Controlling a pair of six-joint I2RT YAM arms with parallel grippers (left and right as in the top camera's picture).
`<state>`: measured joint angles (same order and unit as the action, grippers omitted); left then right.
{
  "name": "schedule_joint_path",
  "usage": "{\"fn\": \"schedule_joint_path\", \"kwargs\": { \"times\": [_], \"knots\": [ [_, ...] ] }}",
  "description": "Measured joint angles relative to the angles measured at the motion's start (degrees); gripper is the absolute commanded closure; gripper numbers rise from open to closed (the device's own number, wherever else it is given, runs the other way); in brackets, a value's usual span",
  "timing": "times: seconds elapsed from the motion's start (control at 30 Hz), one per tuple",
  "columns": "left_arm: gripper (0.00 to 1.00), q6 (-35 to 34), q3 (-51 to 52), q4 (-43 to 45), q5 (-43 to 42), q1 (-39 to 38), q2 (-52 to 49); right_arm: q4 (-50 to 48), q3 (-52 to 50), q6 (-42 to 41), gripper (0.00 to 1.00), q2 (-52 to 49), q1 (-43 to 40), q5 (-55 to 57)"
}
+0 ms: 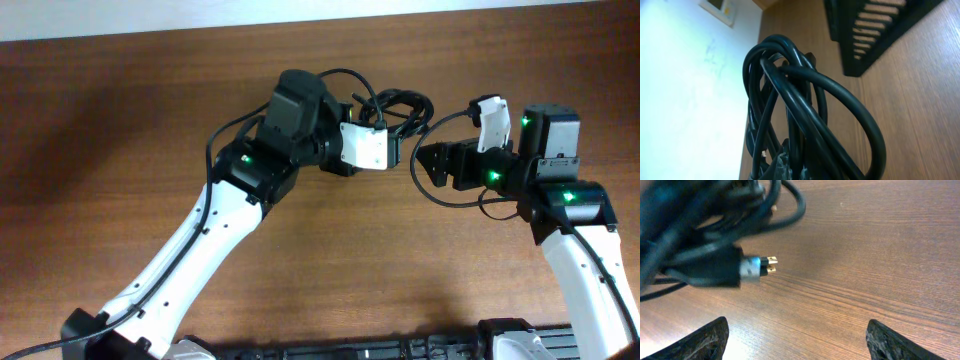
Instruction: Untangle cables
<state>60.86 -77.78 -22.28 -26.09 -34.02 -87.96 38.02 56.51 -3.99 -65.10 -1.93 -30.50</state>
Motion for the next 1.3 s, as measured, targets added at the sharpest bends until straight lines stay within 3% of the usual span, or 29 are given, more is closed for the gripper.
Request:
{"fn": "schedule_joint_path", "kwargs": {
  "times": [0.3, 0.33, 0.37, 0.43, 0.57, 0.67, 0.83, 1.1, 1.3],
  "knots": [
    [1.00, -7.13, 0.00, -2.32, 0.02, 0.02, 0.00, -1.20, 0.00, 0.81, 0.13, 0.07, 0.00, -2.05],
    [1.00, -7.17, 0.00, -3.23, 0.02, 0.13, 0.00, -2.08, 0.00, -0.33, 0.12, 0.20, 0.00, -2.49],
    [1.00, -7.13, 0.00, -3.69, 0.00, 0.24, 0.00, -3.17, -0.02, -1.64, 0.04, 0.46, 0.00, -2.80],
    [1.00, -6.10, 0.00, -4.31, 0.02, 0.61, 0.00, -6.40, -0.02, -6.86, 0.01, 2.14, -0.02, -3.48],
    [1.00, 0.98, 0.00, -4.22, 0.28, 0.83, 0.00, -8.33, 0.00, -13.99, 0.01, 5.49, -1.33, -4.20],
    [1.00, 12.68, 0.00, -3.34, 2.56, 0.83, 0.24, -7.74, 0.00, -18.56, 0.01, 7.69, -5.18, -4.74],
    [1.00, 25.73, 0.00, 0.96, 5.95, 0.83, 0.87, -6.75, 0.00, -21.03, 0.01, 7.87, -9.07, -7.15],
    [1.00, 36.41, 0.00, 7.61, 6.84, -0.50, 1.11, -6.88, 0.00, -21.75, 0.01, 4.63, -9.25, -8.41],
    [1.00, 39.58, 0.00, 7.52, 4.92, -1.22, 2.01, -8.74, 0.00, -21.77, 0.01, 2.78, -11.28, -8.68]
  ]
}}
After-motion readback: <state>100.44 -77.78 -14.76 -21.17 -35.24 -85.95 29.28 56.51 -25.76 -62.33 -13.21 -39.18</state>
